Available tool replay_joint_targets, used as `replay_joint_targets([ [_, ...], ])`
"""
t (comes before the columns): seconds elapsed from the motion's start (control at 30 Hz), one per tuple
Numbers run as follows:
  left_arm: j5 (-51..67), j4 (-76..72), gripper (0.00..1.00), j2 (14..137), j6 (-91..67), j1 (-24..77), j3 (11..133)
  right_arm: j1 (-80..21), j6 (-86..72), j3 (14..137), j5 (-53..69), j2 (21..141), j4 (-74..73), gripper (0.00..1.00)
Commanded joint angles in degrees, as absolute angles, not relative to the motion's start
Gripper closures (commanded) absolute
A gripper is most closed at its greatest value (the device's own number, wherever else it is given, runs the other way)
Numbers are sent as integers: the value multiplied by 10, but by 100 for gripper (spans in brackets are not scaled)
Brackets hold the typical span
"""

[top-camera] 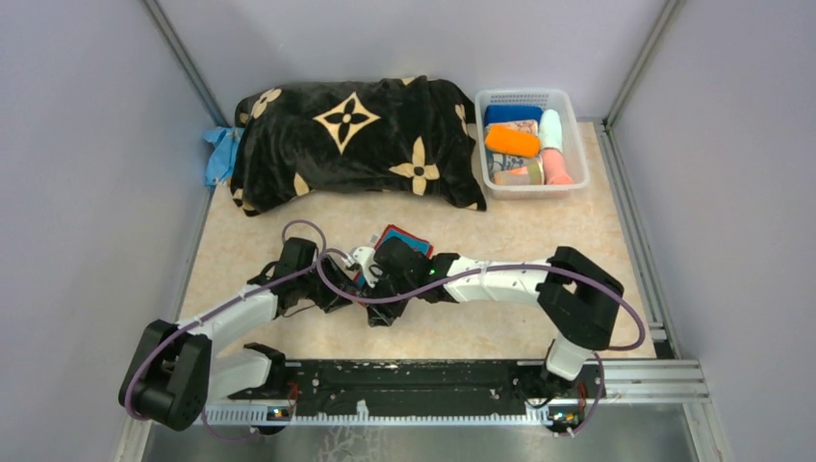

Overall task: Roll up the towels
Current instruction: Roll the towel at the center of the board.

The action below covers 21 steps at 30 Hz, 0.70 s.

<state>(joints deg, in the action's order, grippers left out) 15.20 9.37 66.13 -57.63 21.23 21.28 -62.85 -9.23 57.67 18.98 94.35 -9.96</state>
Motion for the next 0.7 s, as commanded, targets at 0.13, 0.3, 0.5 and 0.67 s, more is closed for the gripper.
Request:
replay_joint_targets([
  [0.13,80,165,47,668,-561,210,183,-631,-55,630,169,993,-110,61],
  [0.3,77,168,48,667,-558,210,184,-631,-40,645,130,1002,-134,61],
  [0.5,74,166,48,673,-555,209,185,-631,-24,650,100,1008,-153,61],
  [0.67,73,168,48,674,-554,209,185,-635,-19,649,84,1026,-157,61],
])
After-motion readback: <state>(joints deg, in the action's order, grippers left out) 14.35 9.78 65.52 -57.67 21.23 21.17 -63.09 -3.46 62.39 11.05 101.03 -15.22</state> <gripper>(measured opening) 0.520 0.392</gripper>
